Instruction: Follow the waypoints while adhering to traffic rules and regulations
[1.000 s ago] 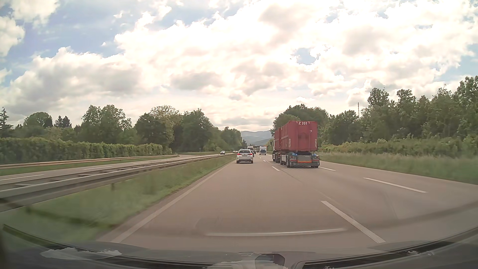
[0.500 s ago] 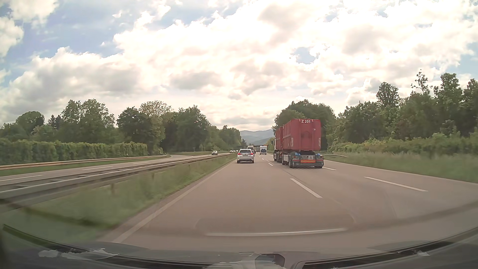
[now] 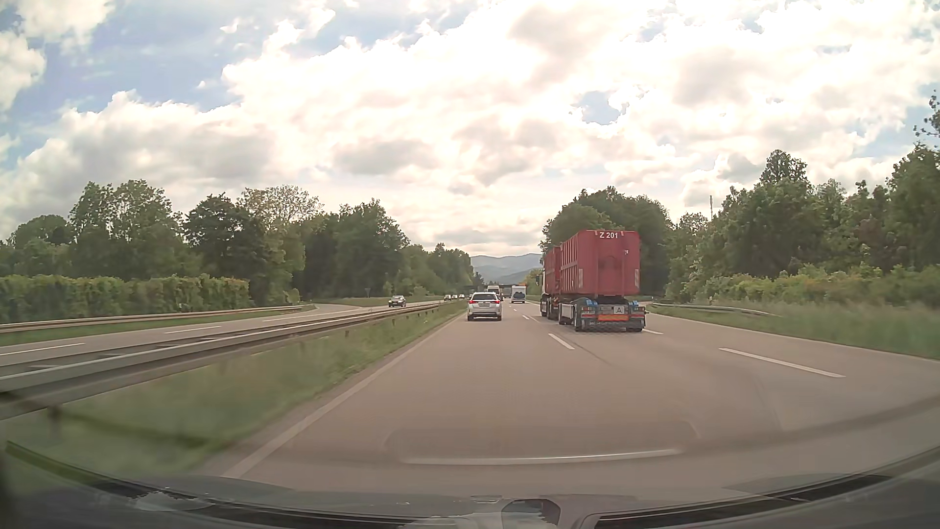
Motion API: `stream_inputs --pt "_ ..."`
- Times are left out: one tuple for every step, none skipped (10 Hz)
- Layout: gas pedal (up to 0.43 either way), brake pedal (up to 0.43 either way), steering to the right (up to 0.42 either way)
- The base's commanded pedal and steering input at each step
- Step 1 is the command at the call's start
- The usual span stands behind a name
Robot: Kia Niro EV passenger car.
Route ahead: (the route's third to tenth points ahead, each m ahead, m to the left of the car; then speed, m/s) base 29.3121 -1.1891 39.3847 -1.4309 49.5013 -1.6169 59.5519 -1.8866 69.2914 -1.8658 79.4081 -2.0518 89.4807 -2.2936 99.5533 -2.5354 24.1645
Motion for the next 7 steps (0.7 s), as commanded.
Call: stream_inputs --pt "0.138 0.000 0.002" --pt "0.138 0.000 0.002" --pt "0.138 0.000 0.002" --pt "0.138 0.000 0.002" --pt "0.138 0.000 0.002" --pt "0.138 0.000 0.002" --pt "0.138 0.000 0.002"
